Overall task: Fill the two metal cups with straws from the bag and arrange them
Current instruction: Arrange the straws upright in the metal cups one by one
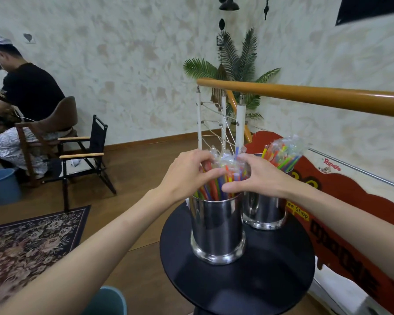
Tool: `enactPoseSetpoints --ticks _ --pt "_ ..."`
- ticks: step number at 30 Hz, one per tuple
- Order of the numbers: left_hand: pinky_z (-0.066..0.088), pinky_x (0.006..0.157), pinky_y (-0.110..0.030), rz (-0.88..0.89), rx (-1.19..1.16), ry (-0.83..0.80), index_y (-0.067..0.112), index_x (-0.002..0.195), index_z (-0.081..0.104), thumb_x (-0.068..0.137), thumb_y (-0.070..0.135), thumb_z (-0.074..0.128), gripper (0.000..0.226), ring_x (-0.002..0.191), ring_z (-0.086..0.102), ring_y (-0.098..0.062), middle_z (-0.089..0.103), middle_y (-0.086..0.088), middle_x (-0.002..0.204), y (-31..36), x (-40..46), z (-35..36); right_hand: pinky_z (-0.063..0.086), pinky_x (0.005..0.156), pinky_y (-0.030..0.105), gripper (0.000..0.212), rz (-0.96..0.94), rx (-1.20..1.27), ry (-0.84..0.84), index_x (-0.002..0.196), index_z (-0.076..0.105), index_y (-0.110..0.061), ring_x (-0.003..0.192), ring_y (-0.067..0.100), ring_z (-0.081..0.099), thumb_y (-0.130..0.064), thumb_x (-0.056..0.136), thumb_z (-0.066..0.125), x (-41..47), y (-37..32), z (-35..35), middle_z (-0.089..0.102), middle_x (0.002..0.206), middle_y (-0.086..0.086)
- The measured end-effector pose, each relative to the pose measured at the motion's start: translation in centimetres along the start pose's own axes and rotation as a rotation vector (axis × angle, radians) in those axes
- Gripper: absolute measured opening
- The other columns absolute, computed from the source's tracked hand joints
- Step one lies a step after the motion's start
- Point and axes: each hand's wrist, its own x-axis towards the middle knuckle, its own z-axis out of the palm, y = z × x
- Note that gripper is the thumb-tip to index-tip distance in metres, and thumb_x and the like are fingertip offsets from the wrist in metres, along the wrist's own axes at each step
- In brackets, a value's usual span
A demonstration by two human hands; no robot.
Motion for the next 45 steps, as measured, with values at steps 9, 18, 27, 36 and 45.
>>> enactPoseSetpoints --ticks 9,18,27,36,45 --pt "0.044 0.064 -0.01 -0.097 -0.096 -0.036 0.023 0.122 0.066 0.08 0.044 0.081 0.049 0.07 0.059 0.009 0.063 0.015 0.077 -0.4 0.4 -0.4 0.052 0.079 0.022 0.028 0.027 0.226 -0.126 0.102 0.074 -0.015 0.086 0.006 0.073 -0.042 0.094 0.069 2.8 0.4 -1.0 0.078 0.093 -0.006" --pt "0.048 0.068 -0.018 -0.114 -0.075 -0.023 0.024 0.126 0.063 0.073 0.04 0.087 0.06 0.069 0.059 0.0 0.059 0.017 0.085 -0.2 0.3 -0.1 0.055 0.095 0.035 0.028 0.059 0.314 -0.159 0.11 0.073 -0.01 0.101 0.016 0.074 -0.034 0.099 0.064 3.1 0.6 -0.9 0.078 0.105 0.001" --pt "0.039 0.086 -0.018 -0.06 0.023 0.013 0.023 0.135 0.055 0.076 0.044 0.084 0.069 0.083 0.05 -0.001 0.059 0.016 0.102 0.3 -0.6 1.0 0.046 0.058 0.006 0.015 0.081 0.346 -0.17 0.105 0.072 -0.021 0.082 0.0 0.072 -0.024 0.103 0.058 3.2 1.0 -0.7 0.078 0.097 -0.007" --pt "0.037 0.064 -0.006 -0.078 0.115 0.037 0.025 0.118 0.06 0.083 0.051 0.076 0.046 0.07 0.053 -0.001 0.062 0.016 0.09 0.6 -0.7 1.5 0.047 0.071 0.024 0.029 0.073 0.337 -0.164 0.103 0.072 -0.003 0.082 0.02 0.067 -0.03 0.098 0.062 2.7 0.7 -0.6 0.077 0.098 0.013" --pt "0.049 0.09 -0.035 -0.062 0.171 0.015 0.023 0.127 0.057 0.074 0.06 0.079 0.068 0.101 0.066 -0.018 0.07 0.003 0.113 0.8 -0.7 1.4 0.049 0.078 0.057 0.077 -0.012 0.258 -0.11 0.099 0.064 0.008 0.08 0.047 0.063 -0.065 0.076 0.074 1.9 -0.5 0.2 0.069 0.087 0.027"
